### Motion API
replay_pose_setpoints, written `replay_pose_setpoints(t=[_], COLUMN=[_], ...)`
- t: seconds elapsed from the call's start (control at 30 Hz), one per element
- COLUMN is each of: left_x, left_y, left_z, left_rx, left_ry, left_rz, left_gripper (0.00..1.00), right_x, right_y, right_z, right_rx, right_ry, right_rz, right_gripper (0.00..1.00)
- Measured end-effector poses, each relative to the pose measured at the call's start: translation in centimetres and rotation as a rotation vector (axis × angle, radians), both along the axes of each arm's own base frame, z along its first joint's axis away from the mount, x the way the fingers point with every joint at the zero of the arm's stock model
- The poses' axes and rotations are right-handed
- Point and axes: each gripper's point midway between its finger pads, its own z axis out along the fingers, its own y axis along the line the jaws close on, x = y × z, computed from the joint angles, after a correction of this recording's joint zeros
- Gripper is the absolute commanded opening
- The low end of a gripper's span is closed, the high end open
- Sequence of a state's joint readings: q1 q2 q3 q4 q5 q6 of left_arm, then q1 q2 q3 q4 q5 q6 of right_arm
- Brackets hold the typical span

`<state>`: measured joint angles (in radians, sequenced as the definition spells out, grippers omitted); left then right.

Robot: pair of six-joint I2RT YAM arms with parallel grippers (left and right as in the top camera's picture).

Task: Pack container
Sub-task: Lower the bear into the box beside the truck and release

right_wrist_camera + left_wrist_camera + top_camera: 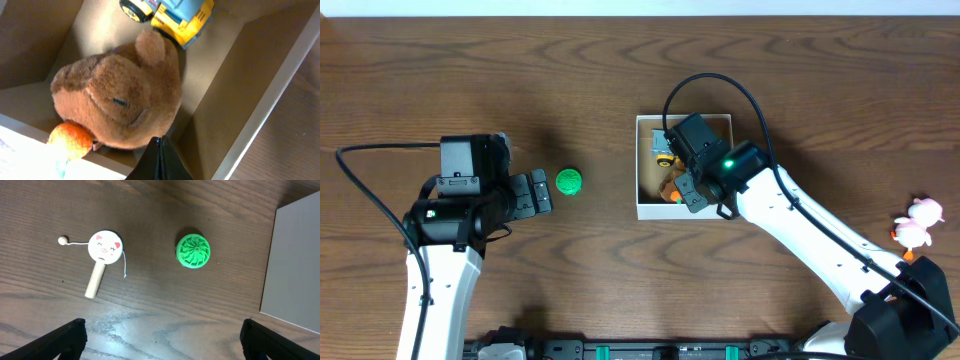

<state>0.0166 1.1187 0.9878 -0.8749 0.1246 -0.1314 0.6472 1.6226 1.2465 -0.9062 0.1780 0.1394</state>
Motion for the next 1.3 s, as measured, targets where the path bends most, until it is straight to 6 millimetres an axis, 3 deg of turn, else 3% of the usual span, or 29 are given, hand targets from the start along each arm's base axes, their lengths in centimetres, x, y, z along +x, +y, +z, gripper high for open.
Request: replay_pose_setpoints(t=[0.4, 0.63, 0.7, 0.97, 1.3], left_x=[0.0, 0.0, 0.0, 0.0, 0.0], left_y=[0.0, 0.0, 0.0, 0.0, 0.0], left_z=[0.0, 0.0, 0.0, 0.0, 0.0], left_rx=[0.000, 0.000, 0.000, 0.000, 0.000], left_ry=[0.000, 0.000, 0.000, 0.000, 0.000], left_rz=[0.000, 0.000, 0.000, 0.000, 0.000], left_gripper=[0.98, 0.98, 0.98, 0.98, 0.98], right_x=[-0.7, -0.4, 0.1, 2.1, 0.1], right_y=[2.6, 3.5, 4.1, 6.3, 8.0], right_z=[-0.3, -4.3, -4.7, -3.8, -4.3], right_rx=[0.108, 0.091, 0.109, 0.190, 0.245], right_ry=[0.054, 0.135, 0.128, 0.043, 0.116], right_rz=[0.107, 0.116, 0.121, 0.154, 0.376], right_gripper=[0.04, 0.01, 0.01, 0.03, 0.04])
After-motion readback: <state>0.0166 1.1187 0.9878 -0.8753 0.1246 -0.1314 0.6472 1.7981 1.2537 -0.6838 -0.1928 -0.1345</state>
